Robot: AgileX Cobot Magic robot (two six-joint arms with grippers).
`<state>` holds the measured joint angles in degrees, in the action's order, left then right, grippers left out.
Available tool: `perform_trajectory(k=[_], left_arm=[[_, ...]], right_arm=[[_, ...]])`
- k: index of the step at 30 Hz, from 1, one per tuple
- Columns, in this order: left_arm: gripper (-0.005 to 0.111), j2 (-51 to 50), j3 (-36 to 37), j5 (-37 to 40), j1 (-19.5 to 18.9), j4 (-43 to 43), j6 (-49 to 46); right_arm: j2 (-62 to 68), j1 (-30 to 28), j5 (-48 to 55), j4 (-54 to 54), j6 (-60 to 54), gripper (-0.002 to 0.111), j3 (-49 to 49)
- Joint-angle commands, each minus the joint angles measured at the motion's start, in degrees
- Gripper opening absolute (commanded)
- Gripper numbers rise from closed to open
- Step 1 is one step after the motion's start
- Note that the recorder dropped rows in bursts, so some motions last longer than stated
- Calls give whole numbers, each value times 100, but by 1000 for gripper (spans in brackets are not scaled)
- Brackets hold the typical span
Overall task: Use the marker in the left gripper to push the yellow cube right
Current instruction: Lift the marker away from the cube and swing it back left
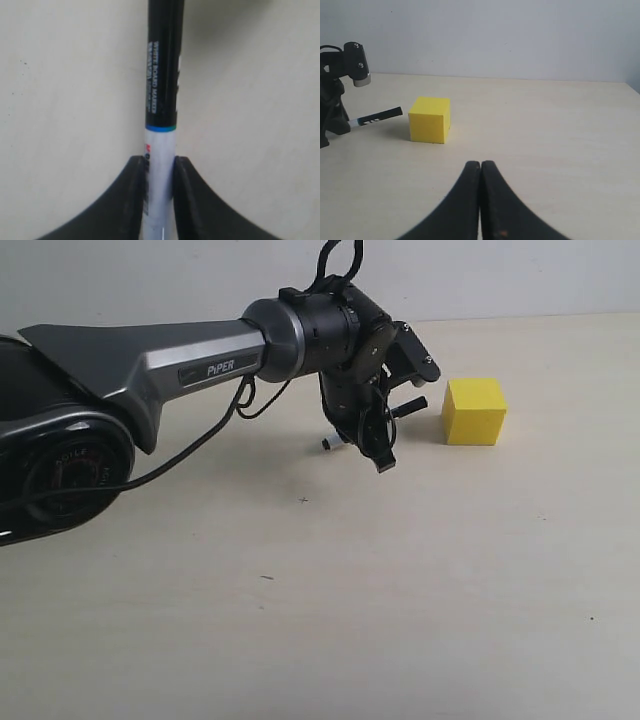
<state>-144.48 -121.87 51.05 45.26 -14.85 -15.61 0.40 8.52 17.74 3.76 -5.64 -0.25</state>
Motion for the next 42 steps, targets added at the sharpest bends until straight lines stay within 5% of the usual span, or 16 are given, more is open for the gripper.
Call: perform_trajectory(k=[1,10,29,42], left_arm=[[0,-19,-42,-28,158,-21,-38],[0,-19,-42,-135,343,-21,-76],[0,469,63,931,128,-107,264],[0,1821,1915,633,128,17,351]], right_arm=[[-40,-20,-56,-30,-11,0,25],[-40,-20,-56,-30,-11,0,25],[-40,-20,-30,-30,-11,0,25],[-40,-20,-30,-30,-11,0,25]])
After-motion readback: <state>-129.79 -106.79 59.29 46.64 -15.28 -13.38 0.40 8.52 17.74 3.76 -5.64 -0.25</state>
